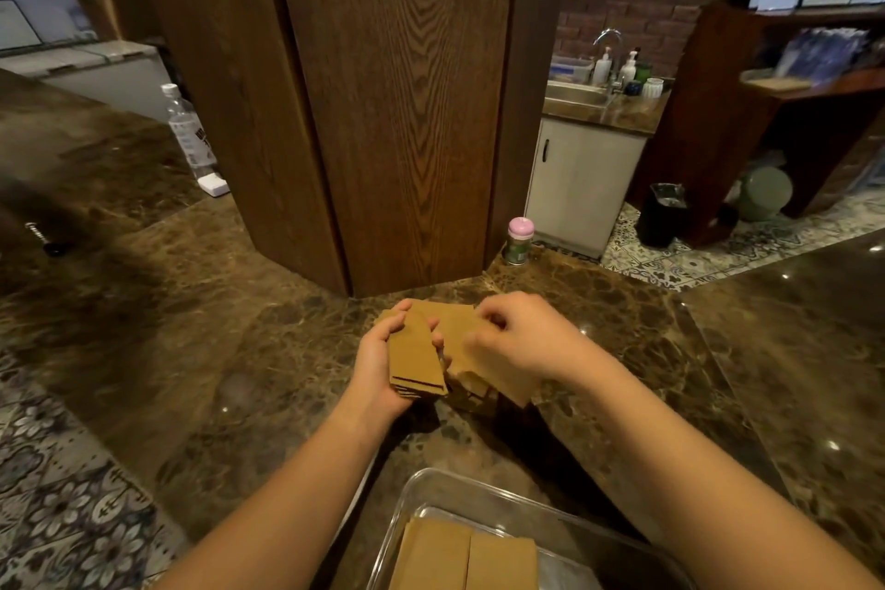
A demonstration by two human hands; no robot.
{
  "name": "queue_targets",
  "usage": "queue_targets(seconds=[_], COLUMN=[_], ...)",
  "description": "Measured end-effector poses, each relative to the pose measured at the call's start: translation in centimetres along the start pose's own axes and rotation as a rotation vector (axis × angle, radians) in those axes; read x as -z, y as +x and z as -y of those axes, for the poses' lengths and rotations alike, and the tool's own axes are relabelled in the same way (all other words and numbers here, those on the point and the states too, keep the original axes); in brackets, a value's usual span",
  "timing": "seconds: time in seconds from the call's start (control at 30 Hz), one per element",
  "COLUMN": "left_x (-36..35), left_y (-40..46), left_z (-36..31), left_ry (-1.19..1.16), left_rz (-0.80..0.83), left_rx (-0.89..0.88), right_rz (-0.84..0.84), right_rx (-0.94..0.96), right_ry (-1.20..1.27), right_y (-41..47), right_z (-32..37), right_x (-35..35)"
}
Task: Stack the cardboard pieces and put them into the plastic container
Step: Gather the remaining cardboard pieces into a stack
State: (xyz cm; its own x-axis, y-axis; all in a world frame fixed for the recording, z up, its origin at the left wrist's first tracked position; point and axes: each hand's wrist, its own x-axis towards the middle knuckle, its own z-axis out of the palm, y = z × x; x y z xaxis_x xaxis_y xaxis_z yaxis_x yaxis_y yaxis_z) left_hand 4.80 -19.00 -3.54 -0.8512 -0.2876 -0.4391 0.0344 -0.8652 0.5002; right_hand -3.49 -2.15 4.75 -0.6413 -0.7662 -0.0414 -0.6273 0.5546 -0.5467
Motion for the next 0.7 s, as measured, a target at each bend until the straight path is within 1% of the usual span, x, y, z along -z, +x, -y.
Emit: queue_targets(seconds=[0.07,0.1,0.13,0.17,0.3,0.4,0.47,0.5,0.57,0.6,0.63,0.67,0.7], left_x=[-0.3,-0.7,-1.1,-1.6,-2.8,-3.0,-2.8,-2.6,-1.8,-1.4,-0.8,-0.2,0.4], left_y=[-0.2,-0.2,-0.2,-0.1,0.3,0.1,0.3,0.5,0.7,0.6,0.8,0.9,1.0], left_z=[0.4,0.7,1.0,1.4,2.3,2.8,3.2,3.2,2.4,1.7,0.9,0.1,-0.5], left_ry=[-0.031,-0.014,0.021,0.062,0.143,0.152,0.143,0.122,0.076,0.069,0.065,0.055,0.047], left_rz=[0.038,0.051,0.056,0.06,0.038,0.029,0.016,-0.004,-0.023,-0.035,-0.064,-0.09,-0.102], left_rx=[0.013,0.018,0.016,0.008,0.009,0.082,0.053,0.049,0.071,0.077,0.07,0.052,0.035], right_rz=[-0.114,-0.141,-0.151,-0.163,-0.239,-0.16,-0.095,-0.065,-0.02,-0.062,-0.125,-0.174,-0.177], right_rx=[-0.112,-0.168,-0.213,-0.226,-0.143,-0.064,-0.06,-0.1,-0.226,-0.29,-0.328,-0.346,-0.355], right_ry=[0.255,0.378,0.47,0.506,0.38,0.298,0.243,0.312,0.684,0.804,0.793,0.646,0.439], right_y=[0.4,0.6,0.7,0.8,1.3,1.5,1.9,2.3,2.9,3.2,3.8,4.3,4.7], right_z=[-0.5,-0.4,-0.1,0.2,1.0,1.9,2.3,2.2,1.5,0.5,-0.8,-2.4,-3.9], right_x=[0.2,-0.1,-0.6,-1.1,-3.0,-4.6,-6.0,-6.4,-6.0,-5.4,-4.8,-4.2,-3.9])
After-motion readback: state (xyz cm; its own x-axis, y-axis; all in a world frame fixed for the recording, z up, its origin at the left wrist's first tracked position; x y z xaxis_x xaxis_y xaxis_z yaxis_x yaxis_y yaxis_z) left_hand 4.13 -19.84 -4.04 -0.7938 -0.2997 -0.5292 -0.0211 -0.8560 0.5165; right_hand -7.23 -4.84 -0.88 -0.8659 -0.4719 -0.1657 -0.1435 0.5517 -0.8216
